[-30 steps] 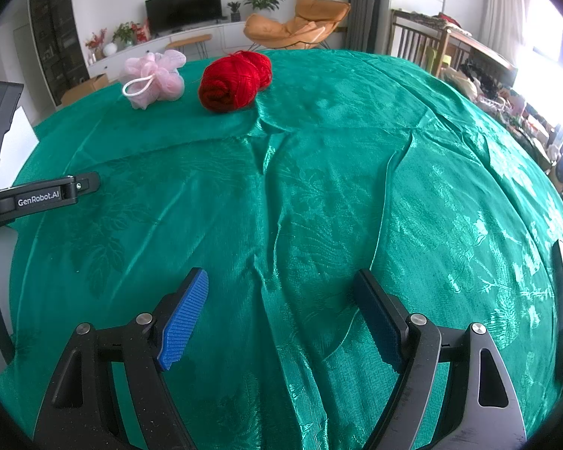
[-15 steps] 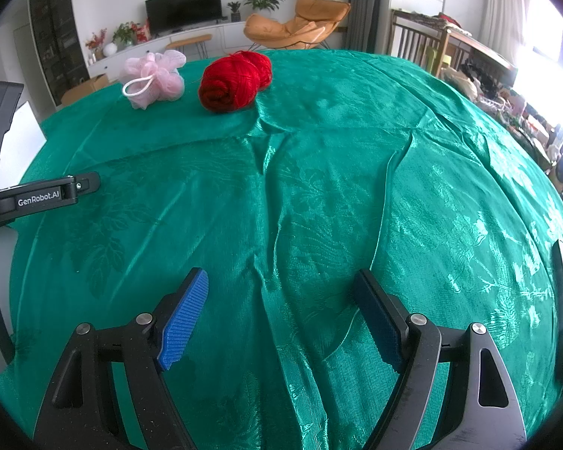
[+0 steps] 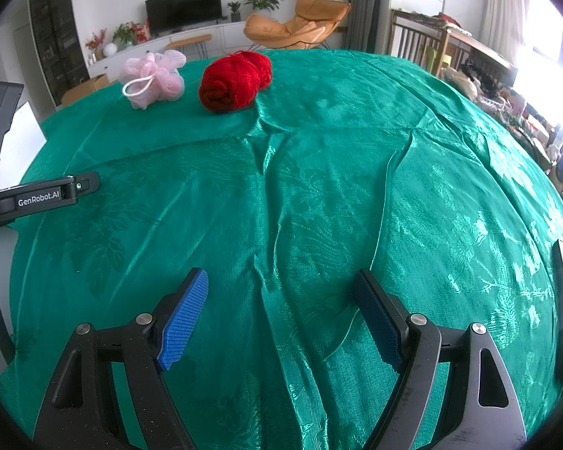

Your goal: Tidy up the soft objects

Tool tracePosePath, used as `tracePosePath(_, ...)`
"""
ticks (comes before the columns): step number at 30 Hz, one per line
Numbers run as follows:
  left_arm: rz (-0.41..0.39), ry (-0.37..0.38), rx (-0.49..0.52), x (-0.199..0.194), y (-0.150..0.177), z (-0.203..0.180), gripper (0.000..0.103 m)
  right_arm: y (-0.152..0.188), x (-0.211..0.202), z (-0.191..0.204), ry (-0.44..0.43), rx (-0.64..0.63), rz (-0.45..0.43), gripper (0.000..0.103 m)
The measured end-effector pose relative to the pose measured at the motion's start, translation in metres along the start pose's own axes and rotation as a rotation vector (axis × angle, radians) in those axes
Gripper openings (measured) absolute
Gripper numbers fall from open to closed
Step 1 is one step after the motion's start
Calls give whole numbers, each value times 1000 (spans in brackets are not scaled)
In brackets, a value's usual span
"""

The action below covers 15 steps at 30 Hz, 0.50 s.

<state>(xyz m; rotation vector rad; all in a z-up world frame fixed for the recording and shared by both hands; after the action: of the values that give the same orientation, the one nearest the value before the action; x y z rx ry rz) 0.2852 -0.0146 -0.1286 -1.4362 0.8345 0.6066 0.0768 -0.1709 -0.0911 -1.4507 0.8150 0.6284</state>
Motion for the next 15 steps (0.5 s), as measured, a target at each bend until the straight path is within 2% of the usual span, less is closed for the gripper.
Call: tracePosePath(15, 1, -1, 3, -3, 1, -3, 103, 0, 1, 0, -2, -4, 2, 83)
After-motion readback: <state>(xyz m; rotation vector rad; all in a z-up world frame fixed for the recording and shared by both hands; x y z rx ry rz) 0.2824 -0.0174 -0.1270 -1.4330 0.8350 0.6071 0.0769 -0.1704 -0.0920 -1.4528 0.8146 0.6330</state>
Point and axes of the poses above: each gripper's, at about its wrist camera, not at the fingertips, and x roughly the way its jaws point, z to its left, y to its underside, the point moved 3 cm from there along x, roughly the way its jaws point, and after that the axes turned 4 degrees about -x, right-handed, at the moved point
